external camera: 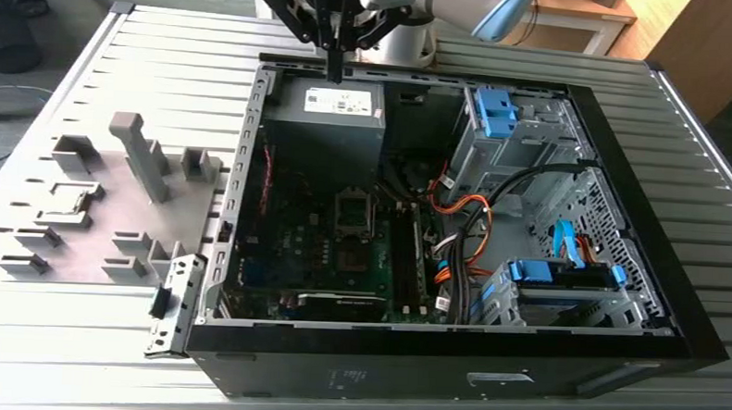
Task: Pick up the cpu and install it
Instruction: 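Reach for the cpu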
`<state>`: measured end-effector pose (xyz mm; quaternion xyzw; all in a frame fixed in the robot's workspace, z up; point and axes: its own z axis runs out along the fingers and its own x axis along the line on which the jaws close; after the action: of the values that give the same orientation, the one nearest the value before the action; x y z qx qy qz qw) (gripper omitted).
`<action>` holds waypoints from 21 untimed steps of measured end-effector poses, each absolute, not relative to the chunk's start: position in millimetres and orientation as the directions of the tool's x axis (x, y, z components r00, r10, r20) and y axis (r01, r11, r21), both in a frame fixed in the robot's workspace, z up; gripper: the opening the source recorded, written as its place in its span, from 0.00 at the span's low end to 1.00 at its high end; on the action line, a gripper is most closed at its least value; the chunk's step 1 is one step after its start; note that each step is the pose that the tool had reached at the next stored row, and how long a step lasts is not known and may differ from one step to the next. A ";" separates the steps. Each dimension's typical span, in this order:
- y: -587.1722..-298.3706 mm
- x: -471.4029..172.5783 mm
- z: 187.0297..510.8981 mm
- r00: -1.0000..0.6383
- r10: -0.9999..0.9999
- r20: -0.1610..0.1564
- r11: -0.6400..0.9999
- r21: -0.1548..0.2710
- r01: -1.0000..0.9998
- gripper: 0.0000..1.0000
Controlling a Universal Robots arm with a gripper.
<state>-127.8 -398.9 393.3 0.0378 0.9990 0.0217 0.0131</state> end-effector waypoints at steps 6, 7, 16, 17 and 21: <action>-398.9 -139.0 393.1 -0.997 0.076 -0.024 0.996 0.044 0.075 0.11; -398.9 -140.8 393.0 -0.997 0.076 -0.024 0.996 0.044 0.075 0.11; -398.9 -159.3 392.7 -0.997 0.076 -0.024 0.996 0.044 0.075 0.11; -399.0 -161.7 392.7 -0.997 0.076 -0.024 0.996 0.044 0.075 0.11; -398.9 -171.7 392.5 -0.997 0.076 -0.024 0.996 0.044 0.075 0.11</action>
<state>-171.7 -398.9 392.5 0.0379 0.9990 0.0217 0.0131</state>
